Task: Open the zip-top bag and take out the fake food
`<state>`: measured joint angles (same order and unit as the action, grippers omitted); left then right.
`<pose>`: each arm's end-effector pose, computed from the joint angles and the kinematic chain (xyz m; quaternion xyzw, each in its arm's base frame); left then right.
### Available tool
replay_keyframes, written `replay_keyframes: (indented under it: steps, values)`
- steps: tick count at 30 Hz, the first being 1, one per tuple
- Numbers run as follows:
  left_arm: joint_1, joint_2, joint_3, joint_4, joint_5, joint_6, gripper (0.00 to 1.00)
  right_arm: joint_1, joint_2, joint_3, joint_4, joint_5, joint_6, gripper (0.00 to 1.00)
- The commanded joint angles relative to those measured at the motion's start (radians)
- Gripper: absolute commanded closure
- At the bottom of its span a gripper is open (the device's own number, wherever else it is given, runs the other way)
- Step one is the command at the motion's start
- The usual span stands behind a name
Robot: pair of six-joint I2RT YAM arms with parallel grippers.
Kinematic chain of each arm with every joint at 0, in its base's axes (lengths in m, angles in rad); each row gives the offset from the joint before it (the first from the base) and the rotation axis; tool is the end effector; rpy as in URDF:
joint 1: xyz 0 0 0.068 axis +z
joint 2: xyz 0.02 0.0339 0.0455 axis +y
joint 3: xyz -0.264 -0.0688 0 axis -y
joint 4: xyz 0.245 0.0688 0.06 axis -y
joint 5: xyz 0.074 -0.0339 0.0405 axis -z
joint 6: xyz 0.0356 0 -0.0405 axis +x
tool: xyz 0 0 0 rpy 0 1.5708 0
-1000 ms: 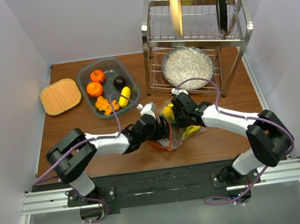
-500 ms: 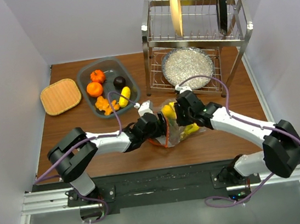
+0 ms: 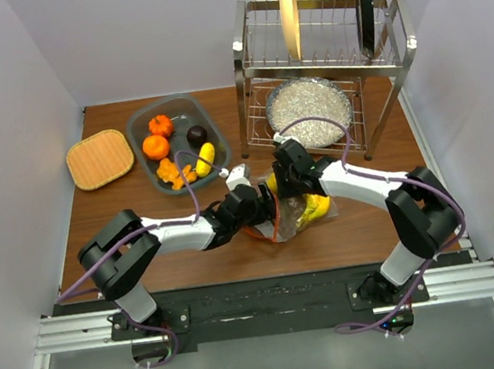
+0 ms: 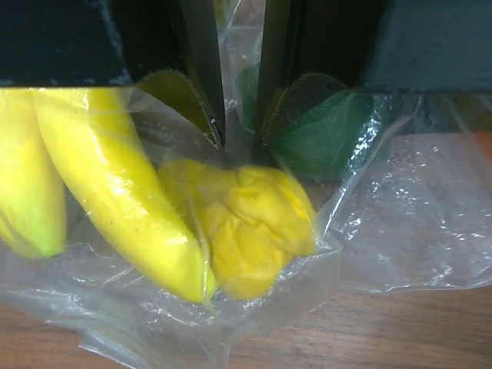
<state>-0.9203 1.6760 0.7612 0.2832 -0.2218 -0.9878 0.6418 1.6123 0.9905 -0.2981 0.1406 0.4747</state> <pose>0.2076 -0.2598 0.1543 -0.0800 0.8841 -0.3098 0.3406 0.2683 0.1943 0.1964 -0.0565 0.9437 0.1125 0.3058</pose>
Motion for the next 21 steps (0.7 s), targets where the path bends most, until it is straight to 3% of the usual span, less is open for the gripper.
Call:
replay_keyframes:
  steps: [1,12,21]
  values:
    - [0.012,0.013,0.013,0.057,-0.034,0.006,0.16,0.004,0.012,-0.001,0.04,-0.098,0.008,0.73]
    - [0.017,0.039,0.055,0.028,-0.067,0.092,0.21,0.004,-0.009,-0.065,0.068,-0.245,-0.025,0.64]
    - [0.017,0.004,0.044,-0.002,-0.074,0.133,0.5,-0.011,0.012,-0.065,0.021,-0.153,-0.019,0.59]
